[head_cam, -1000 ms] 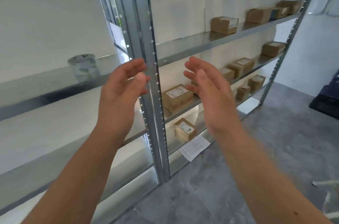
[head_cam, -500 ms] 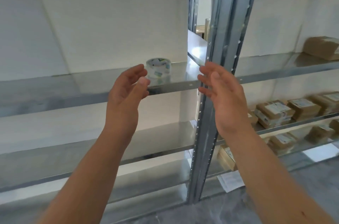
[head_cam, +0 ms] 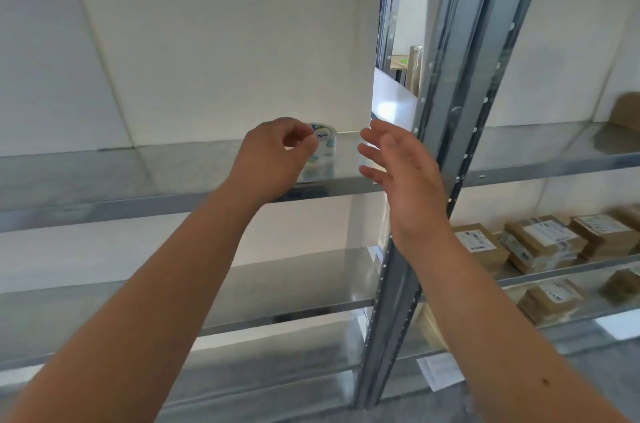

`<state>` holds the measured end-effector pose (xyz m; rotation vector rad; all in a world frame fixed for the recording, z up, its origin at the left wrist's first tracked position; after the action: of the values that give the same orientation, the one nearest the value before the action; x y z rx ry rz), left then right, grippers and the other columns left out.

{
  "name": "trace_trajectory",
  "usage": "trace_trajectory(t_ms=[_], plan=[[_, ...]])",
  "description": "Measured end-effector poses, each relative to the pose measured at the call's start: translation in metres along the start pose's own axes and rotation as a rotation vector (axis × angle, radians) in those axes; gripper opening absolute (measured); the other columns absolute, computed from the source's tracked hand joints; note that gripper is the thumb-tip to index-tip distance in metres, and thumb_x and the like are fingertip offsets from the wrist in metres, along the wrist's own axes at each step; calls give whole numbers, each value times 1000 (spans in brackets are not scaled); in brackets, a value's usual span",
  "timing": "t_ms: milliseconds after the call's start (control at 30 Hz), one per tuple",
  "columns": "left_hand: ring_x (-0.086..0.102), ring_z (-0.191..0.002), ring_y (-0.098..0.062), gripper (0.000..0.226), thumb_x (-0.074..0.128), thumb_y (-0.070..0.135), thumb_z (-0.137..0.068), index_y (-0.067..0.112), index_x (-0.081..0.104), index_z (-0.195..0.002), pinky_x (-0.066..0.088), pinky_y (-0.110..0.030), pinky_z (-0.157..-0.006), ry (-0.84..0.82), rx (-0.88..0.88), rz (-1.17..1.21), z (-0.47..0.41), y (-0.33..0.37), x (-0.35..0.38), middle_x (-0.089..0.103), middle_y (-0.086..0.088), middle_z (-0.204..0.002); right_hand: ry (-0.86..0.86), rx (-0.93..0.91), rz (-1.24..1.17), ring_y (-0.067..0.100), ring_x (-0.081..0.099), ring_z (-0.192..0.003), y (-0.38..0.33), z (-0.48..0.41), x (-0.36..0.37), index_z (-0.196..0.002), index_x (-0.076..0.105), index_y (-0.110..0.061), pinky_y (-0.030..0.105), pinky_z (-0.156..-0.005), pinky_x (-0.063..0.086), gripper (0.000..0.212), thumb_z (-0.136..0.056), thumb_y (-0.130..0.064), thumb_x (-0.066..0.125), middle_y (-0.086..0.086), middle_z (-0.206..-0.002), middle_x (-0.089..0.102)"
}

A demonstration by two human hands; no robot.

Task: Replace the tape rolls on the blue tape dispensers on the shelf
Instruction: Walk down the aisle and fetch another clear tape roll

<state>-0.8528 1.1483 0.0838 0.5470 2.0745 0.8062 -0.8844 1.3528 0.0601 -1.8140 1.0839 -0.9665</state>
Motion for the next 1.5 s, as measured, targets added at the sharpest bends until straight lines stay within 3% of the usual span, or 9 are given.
trace_trajectory(t_ms=[133,233,267,367,600,767,933,1200,1500], plan=[[65,-102,-21,24,58,30,-98,17,74,-111,52,-35,-85,-136,39,-453,-41,2,36,72,-2,-112,-12,40,-21,10,70,-116,8,-11,-7,-117,72,-34,30,-93,60,20,-103,-35,59,-8,-127,73],[62,-95,-24,20,64,29,-93,18,72,-108,49,-34,-77,-250,23,-583,-61,2,62,70,-3,-110,-12,70,-23,9,71,-113,13,-18,-15,-116,73,-34,28,-90,59,20,-105,-32,56,-10,-122,75],[60,-88,-22,9,66,29,-91,21,69,-94,46,-32,-73,-268,29,-590,-66,2,69,69,-2,-102,-15,71,-22,9,71,-112,13,-21,-18,-114,73,-35,29,-89,59,19,-104,-33,57,-10,-121,75],[52,-69,-22,31,63,23,-86,23,43,-62,35,-29,-58,-271,12,-632,-79,-5,84,56,2,-73,-13,56,-37,10,72,-109,12,-28,-24,-107,75,-42,32,-89,61,18,-98,-40,59,-11,-119,76],[55,-66,-21,31,59,20,-87,23,42,-61,35,-29,-56,-150,-37,-646,-80,-12,88,52,4,-69,-15,64,-118,14,74,-105,29,-33,-33,-105,76,-40,26,-80,60,20,-92,-39,62,-8,-113,78],[61,-61,-13,26,78,32,-85,8,72,-77,44,-25,-57,131,-142,-46,-69,-6,49,67,4,-69,-9,79,-202,24,75,-105,43,-46,-32,-97,81,-27,34,-89,60,18,-95,-26,63,4,-108,79],[76,-103,-36,29,83,27,-85,7,80,-106,61,-46,-92,112,-265,710,-32,9,44,80,-16,-106,-54,136,-251,27,74,-109,39,-71,-17,-93,84,-24,38,-99,59,27,-103,-15,60,9,-107,80],[79,-93,-28,30,83,24,-81,10,80,-106,62,-28,-75,204,-276,732,18,1,46,82,-11,-100,-310,243,-82,35,73,-105,42,-64,32,-98,82,-23,60,-100,54,42,-90,-54,55,11,-103,80],[73,-108,-42,59,65,54,-87,4,76,-117,58,-52,-98,163,-410,760,44,-32,29,77,-22,-114,-488,470,-282,28,76,-106,81,-47,64,-116,78,-8,32,-81,60,75,-100,-65,33,16,-112,79]])
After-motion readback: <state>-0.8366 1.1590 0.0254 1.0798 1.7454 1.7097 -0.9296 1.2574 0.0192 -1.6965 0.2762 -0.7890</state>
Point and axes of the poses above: each hand's wrist, its own z-axis away from the middle knuckle, its own x-axis out of the palm, y = z × x, the point moved 9 cm from there along -z, towards the middle knuckle
